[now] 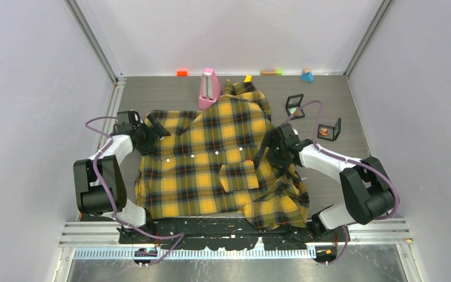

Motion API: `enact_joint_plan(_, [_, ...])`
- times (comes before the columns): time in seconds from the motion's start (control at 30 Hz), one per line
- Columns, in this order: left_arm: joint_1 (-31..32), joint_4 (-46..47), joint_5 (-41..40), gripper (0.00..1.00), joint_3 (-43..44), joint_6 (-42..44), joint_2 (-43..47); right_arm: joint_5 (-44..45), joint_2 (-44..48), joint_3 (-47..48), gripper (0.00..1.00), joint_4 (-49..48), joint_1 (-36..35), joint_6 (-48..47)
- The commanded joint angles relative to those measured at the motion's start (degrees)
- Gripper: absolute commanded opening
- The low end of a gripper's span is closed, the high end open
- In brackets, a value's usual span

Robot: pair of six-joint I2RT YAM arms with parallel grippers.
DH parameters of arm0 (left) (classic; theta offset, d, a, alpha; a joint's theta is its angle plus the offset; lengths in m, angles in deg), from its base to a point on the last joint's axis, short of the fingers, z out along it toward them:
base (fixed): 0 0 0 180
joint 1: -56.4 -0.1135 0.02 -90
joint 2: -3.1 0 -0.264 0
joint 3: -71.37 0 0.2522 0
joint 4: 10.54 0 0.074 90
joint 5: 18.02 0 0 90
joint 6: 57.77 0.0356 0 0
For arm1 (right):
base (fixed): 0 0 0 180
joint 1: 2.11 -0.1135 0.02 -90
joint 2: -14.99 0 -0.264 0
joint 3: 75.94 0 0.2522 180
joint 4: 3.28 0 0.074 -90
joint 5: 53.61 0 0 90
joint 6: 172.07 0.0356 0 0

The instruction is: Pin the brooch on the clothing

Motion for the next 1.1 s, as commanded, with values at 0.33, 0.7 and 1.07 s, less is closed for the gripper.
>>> enact_joint_plan(0.33, [-7.8, 9.1, -8.8, 1.00, 2.9, -3.3, -11.1, 6.0, 5.2, 0.9, 0.96, 0.7, -9.8, 5.6])
enact_joint_plan(0.7, [-6.0, 1.0, -11.6, 1.00, 13.6, 1.3, -7.1, 0.6, 7.3, 17.9, 0.96, 13.2, 11.3, -11.7])
enact_joint_plan(1.07, [11.9, -11.8, -7.9, 1.00, 18.8, 9.4, 2.5, -7.2, -15.4, 34.0, 0.69, 6.6, 17.4, -20.0])
